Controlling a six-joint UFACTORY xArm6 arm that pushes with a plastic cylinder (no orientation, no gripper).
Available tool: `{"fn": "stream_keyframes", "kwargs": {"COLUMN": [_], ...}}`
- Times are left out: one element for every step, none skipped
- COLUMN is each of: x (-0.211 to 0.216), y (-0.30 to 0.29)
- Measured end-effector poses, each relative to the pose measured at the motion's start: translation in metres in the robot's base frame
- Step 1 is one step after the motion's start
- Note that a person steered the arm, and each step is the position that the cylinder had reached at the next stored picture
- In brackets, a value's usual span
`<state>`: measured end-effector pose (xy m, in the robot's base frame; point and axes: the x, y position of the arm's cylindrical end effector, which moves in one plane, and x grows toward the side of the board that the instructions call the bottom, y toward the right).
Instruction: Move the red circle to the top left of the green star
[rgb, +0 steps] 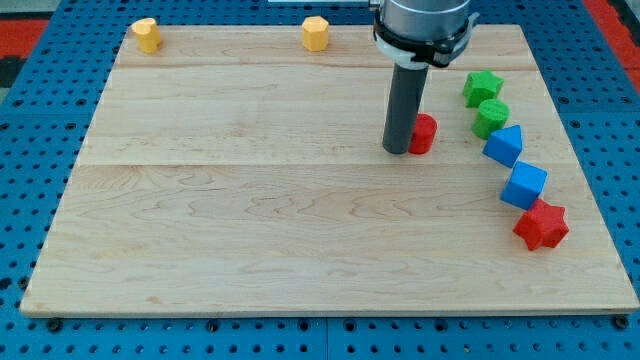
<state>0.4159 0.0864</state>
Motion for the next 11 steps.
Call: {"fn": "stream_keyframes", "kwargs": {"x": [0.004, 0.031, 0.019, -0.017, -0.018, 0.015, 0.01, -0.023, -0.052, -0.083, -0.114], "y": [0.007, 0.007, 0.009, 0.02, 0.028, 0.028, 0.052, 0.064, 0.054, 0.05, 0.039]}}
